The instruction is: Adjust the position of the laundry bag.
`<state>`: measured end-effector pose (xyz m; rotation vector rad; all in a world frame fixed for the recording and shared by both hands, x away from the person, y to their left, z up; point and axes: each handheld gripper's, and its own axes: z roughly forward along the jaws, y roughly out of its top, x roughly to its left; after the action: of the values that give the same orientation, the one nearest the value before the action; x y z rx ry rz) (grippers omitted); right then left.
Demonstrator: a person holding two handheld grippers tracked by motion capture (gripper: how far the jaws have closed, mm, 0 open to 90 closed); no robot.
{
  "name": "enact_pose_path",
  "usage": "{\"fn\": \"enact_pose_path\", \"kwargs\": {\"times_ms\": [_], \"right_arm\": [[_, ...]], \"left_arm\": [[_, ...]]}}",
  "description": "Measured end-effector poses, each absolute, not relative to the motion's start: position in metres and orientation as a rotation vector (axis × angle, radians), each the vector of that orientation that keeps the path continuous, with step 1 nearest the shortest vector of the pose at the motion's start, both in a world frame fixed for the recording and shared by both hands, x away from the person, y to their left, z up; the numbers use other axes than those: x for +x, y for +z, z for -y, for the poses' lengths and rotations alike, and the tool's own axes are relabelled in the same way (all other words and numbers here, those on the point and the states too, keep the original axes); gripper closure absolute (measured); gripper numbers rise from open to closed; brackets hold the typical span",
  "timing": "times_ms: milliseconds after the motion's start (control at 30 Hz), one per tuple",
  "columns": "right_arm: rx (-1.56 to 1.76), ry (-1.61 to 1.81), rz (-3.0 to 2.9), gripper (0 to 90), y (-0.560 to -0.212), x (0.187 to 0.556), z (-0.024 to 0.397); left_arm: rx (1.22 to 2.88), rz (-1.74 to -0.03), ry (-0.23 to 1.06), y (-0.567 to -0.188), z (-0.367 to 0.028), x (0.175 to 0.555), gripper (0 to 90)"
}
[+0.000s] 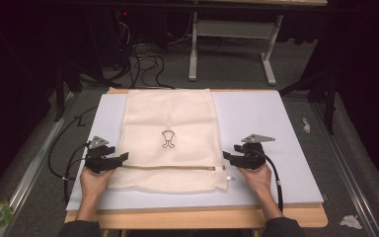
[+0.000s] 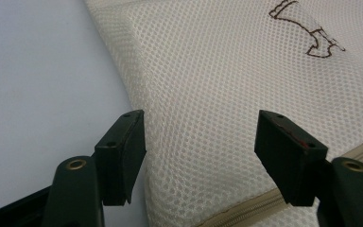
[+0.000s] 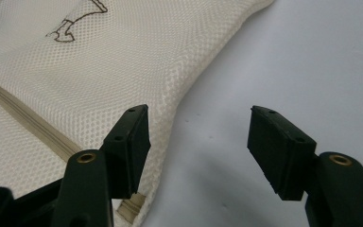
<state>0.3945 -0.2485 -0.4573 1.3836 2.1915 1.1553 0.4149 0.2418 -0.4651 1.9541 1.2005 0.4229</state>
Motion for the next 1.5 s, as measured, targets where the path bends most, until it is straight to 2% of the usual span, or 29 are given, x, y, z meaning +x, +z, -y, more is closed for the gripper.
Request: {"fn": "enact_pose_path", "kwargs": {"times_ms": [667,833,1200,1400,1467,1500], "right_arm": [[1.392,1.106,-2.301,43.0,-0.463,0.407,0.219],[1.408,1.084,-2.319,43.9,-0.467,0.410,0.218],[1.427,1.059,-2.349,46.5,-0.469,0.415,0.212],[1.427,1.032,-2.366,52.6,-0.470,0.418,0.206],[1.418,1.011,-2.378,56.0,-0.469,0.418,0.205],[1.396,0.978,-2.401,60.8,-0.468,0.418,0.201]], "left_arm": [[1.989,-1.223,0.411,-0.465,-0.234,0.421,33.7],[1.983,-1.256,0.455,-0.467,-0.235,0.423,34.7],[2.003,-1.300,0.420,-0.471,-0.232,0.429,35.1],[2.008,-1.339,0.414,-0.476,-0.229,0.430,42.0],[2.010,-1.349,0.422,-0.476,-0.228,0.430,45.8],[2.022,-1.351,0.424,-0.475,-0.228,0.431,50.9]]}}
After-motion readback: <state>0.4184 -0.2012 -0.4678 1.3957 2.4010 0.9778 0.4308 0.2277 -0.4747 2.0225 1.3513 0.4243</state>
